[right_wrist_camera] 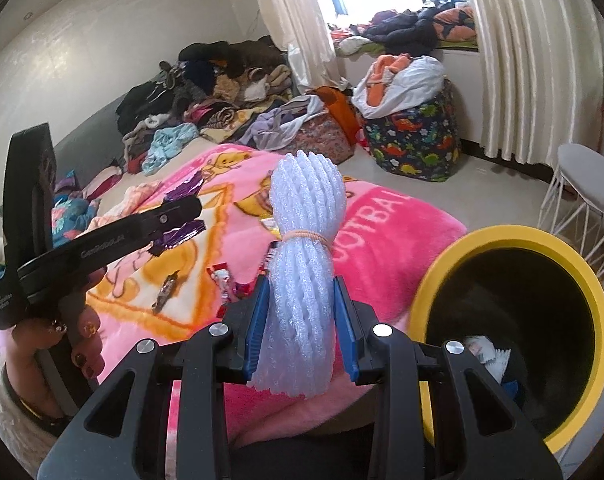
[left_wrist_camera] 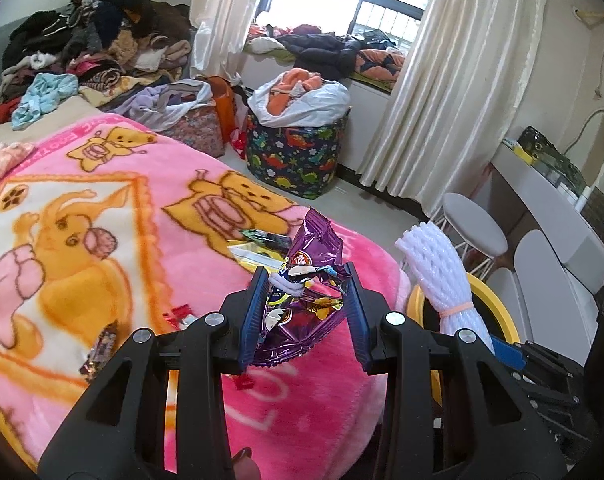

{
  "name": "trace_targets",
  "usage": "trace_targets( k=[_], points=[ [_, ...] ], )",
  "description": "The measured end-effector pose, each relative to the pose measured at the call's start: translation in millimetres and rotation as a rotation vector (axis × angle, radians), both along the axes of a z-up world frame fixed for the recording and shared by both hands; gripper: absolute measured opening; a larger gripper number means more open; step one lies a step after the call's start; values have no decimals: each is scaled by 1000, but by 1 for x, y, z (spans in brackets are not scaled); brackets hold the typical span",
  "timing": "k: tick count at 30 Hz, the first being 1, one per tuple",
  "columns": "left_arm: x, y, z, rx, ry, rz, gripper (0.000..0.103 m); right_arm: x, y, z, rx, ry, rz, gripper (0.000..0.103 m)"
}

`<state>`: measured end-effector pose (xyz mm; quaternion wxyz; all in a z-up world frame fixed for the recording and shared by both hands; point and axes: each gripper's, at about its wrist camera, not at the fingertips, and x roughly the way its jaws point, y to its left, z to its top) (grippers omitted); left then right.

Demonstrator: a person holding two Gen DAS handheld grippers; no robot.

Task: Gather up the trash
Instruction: 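Lift both held items and move them toward the yellow bin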

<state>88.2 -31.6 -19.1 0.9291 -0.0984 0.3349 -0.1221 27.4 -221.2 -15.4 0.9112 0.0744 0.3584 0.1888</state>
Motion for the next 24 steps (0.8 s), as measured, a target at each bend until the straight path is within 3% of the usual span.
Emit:
trace_targets(
  k=[24],
  points=[
    [-6, -89, -6, 37, 6, -177, 30, -12, -90, -9, 51, 19, -209, 31]
  ],
)
